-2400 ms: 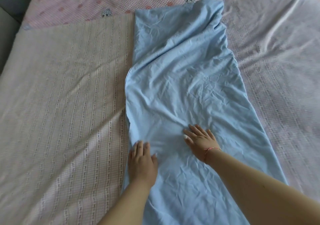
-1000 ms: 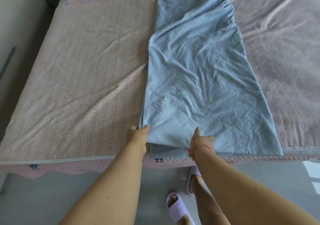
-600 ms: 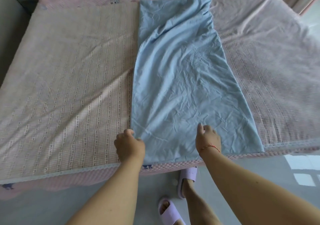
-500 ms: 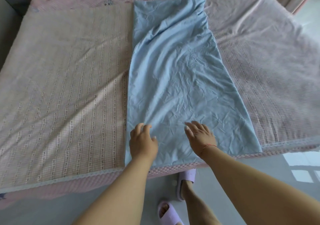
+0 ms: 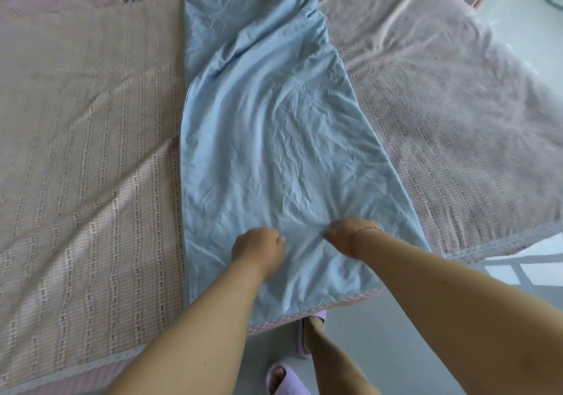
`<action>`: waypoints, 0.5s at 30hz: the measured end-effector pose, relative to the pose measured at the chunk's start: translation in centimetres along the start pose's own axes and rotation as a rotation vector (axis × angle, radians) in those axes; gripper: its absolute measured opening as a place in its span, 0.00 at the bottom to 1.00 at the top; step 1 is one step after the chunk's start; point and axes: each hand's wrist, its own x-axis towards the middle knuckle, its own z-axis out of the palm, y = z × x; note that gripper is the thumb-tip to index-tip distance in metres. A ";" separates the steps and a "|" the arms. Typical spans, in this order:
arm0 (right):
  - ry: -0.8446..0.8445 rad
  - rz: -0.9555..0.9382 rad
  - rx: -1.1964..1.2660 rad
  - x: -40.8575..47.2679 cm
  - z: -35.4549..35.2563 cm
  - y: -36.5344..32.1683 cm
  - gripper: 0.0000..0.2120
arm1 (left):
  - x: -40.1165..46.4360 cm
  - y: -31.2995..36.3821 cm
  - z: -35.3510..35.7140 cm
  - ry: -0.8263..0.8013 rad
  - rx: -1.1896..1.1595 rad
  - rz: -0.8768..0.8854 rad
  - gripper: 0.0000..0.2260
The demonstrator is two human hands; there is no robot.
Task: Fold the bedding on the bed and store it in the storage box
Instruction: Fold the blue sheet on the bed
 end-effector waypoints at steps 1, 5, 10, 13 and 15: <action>0.100 0.021 0.003 0.1 -0.6 0.0 0.25 | 0.6 -0.1 -0.4 0.096 0.016 -0.012 0.16; 0.075 -0.125 -0.060 0.4 -0.9 -0.4 0.23 | 1.5 -0.5 -0.1 -0.111 0.047 -0.011 0.18; 0.280 0.162 0.147 1.6 -1.6 2.7 0.20 | 0.0 -2.6 -0.7 0.203 -0.038 -0.258 0.15; 0.422 0.285 0.306 1.9 -2.1 5.3 0.23 | -1.0 -4.6 -0.6 0.248 -0.140 -0.519 0.26; 0.367 0.371 0.442 2.0 -2.1 6.5 0.28 | -1.2 -5.6 -0.2 0.159 -0.222 -0.646 0.36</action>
